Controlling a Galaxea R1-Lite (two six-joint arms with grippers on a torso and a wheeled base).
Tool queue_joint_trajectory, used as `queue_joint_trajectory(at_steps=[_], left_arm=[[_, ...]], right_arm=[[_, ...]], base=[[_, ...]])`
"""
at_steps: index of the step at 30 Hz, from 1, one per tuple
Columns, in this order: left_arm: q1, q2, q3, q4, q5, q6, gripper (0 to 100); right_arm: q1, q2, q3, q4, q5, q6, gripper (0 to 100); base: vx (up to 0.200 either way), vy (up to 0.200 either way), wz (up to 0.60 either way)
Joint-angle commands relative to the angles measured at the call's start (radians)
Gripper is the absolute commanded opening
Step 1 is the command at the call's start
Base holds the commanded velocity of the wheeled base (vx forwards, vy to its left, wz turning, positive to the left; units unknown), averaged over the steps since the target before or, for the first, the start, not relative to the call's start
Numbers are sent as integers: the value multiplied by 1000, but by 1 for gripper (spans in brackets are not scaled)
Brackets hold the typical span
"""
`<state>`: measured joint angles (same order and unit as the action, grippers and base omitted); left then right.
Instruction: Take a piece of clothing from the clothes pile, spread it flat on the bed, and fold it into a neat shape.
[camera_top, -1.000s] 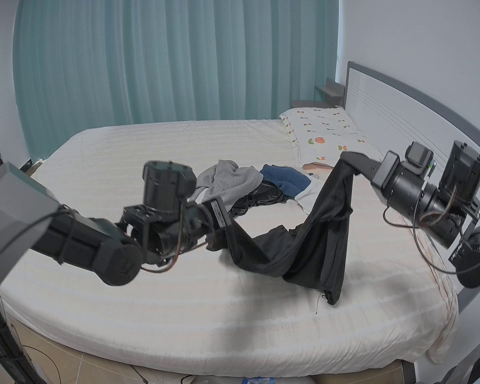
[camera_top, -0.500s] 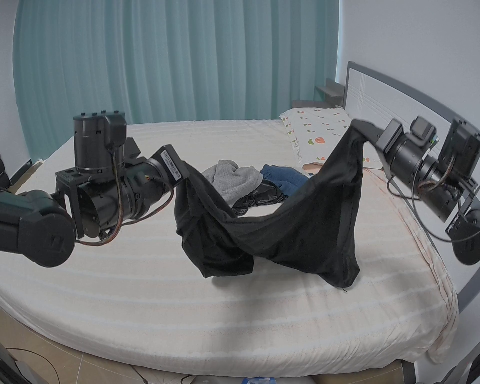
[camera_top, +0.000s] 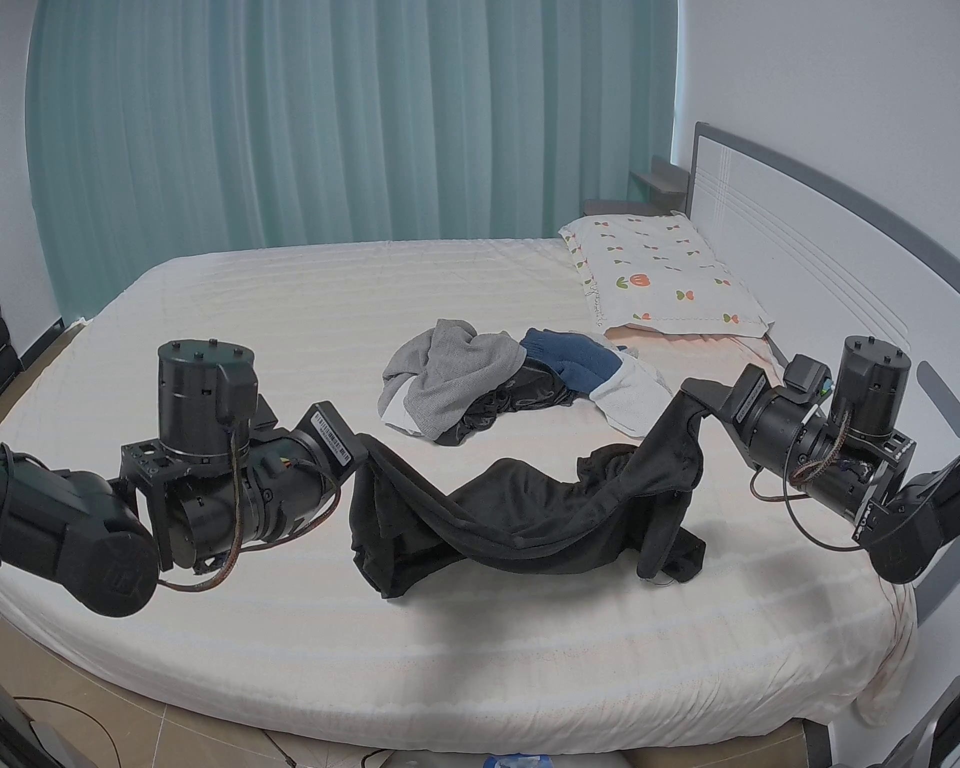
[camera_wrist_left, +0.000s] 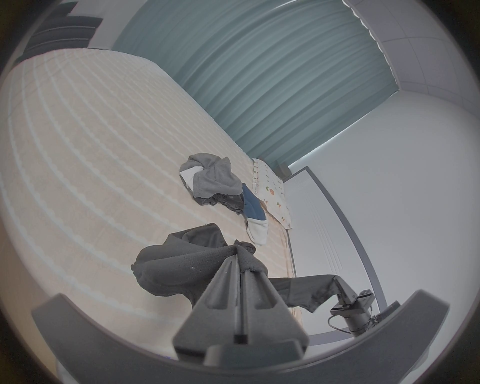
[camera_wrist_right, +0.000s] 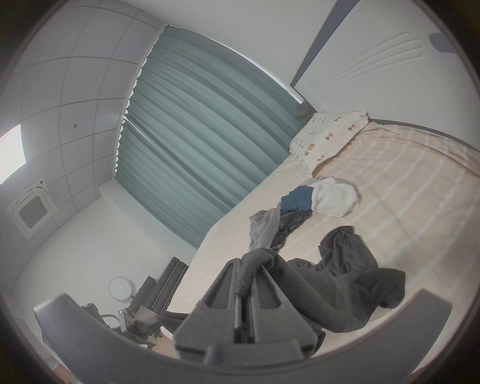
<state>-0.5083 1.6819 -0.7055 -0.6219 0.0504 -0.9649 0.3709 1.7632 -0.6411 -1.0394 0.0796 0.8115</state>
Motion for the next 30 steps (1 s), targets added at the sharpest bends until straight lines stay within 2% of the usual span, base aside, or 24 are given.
queue_joint_trajectory(at_steps=[1, 5, 14, 17, 23, 25, 30], left_arm=[[10, 5, 100, -79, -11, -9, 0], [8, 7, 121, -122, -11, -8, 0], [14, 18, 116, -121, -11, -12, 0], [22, 21, 115, -116, -12, -48, 0], [48, 16, 109, -116, -14, -49, 0], [48, 16, 110, -116, -14, -49, 0], [48, 15, 109, -116, -14, -49, 0]], right_arm=[[-3, 25, 18, -4, -1, 2, 0], [3, 19, 21, -2, -1, 3, 0], [11, 19, 34, -2, -1, 2, 0], [22, 19, 41, -2, -3, 0, 0], [33, 22, 46, -2, -7, -2, 0], [37, 35, 40, -2, -49, -9, 0], [49, 50, 31, -2, -104, -26, 0]], base=[[0, 0, 0], [0, 0, 0], [0, 0, 0], [0, 200, 0], [0, 200, 0], [0, 200, 0], [0, 200, 0]])
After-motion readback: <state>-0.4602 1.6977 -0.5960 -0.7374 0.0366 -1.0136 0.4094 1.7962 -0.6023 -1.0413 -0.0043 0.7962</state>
